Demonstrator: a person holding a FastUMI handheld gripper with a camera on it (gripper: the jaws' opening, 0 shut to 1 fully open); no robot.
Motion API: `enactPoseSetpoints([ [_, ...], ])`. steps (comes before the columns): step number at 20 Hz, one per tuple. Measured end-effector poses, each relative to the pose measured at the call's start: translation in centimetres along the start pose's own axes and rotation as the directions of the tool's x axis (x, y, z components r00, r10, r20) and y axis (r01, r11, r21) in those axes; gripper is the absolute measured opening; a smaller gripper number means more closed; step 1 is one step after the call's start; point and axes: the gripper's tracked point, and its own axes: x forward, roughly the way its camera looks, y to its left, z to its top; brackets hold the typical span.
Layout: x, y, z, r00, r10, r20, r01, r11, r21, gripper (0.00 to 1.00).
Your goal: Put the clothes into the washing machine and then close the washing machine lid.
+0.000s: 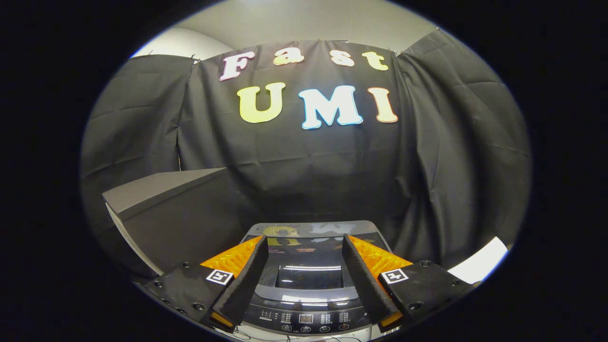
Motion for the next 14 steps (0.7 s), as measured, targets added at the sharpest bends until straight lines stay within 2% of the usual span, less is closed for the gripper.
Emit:
enactPoseSetpoints([
  [14, -10.8, 2.3, 5.2, 0.989, -0.012, 0.145, 0.016, 1.000, -0.025, 0.97],
])
